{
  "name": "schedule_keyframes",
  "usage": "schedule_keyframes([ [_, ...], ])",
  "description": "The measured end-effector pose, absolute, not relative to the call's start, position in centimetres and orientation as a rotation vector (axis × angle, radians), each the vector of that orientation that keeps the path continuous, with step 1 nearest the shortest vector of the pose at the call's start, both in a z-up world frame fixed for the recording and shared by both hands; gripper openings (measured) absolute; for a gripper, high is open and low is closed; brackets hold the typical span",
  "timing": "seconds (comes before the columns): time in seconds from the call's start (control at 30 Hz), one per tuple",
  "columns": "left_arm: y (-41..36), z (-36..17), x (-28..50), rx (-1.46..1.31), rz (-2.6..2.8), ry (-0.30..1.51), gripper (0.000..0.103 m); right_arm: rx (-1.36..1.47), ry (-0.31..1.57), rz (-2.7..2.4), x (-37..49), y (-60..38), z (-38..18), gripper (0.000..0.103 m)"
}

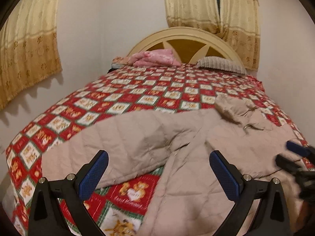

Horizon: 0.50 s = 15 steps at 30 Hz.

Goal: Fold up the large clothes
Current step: 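Fold the held sleeve across the jacket body and open the right tool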

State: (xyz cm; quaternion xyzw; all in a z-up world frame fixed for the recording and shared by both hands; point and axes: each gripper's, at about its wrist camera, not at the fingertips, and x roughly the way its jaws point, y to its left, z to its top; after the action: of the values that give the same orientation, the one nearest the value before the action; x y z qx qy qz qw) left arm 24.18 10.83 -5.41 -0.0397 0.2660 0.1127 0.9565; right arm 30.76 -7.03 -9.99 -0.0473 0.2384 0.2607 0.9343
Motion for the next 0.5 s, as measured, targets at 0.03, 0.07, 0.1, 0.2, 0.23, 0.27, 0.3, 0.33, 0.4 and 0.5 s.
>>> schedule_keyframes([
  [0.03, 10.2, -5.0, 24.5, -0.075, 0.217, 0.532, 0.102, -0.080, 0.466, 0.533, 30.3, -8.0, -9.2, 0.082],
  [0.07, 9.2, -4.5, 25.0, -0.067, 0.191, 0.523, 0.102, -0.060, 0.452, 0.517, 30.0, -9.5, -8.3, 0.081],
  [0.1, 8.1, -4.0, 25.6, -0.062, 0.163, 0.518, 0.102, -0.042, 0.431, 0.458, 30.1, -11.5, -7.3, 0.078],
  [0.2, 4.3, -3.2, 27.9, -0.045, 0.040, 0.517, 0.102, 0.022, 0.431, 0.274, 32.5, -16.7, -6.0, 0.049],
  [0.23, 3.4, -3.3, 28.6, -0.037, 0.024, 0.516, 0.102, 0.069, 0.435, 0.193, 33.8, -19.2, -5.9, 0.044],
  [0.27, 1.9, -3.7, 29.8, -0.018, -0.004, 0.527, 0.102, 0.117, 0.435, 0.107, 35.0, -21.8, -6.1, 0.044],
  [0.3, 1.0, -4.1, 30.7, -0.002, -0.022, 0.540, 0.102, 0.165, 0.443, 0.044, 36.2, -24.0, -6.5, 0.044],
  [0.33, -0.1, -5.0, 32.0, 0.032, -0.024, 0.554, 0.102, 0.194, 0.454, 0.018, 37.0, -25.2, -6.9, 0.044],
  [0.4, -1.3, -7.1, 34.2, 0.076, 0.007, 0.587, 0.102, 0.234, 0.475, -0.003, 38.8, -27.2, -8.2, 0.044],
  [0.5, -1.7, -11.1, 37.2, 0.121, 0.050, 0.681, 0.102, 0.199, 0.564, 0.055, 41.1, -26.5, -10.8, 0.044],
])
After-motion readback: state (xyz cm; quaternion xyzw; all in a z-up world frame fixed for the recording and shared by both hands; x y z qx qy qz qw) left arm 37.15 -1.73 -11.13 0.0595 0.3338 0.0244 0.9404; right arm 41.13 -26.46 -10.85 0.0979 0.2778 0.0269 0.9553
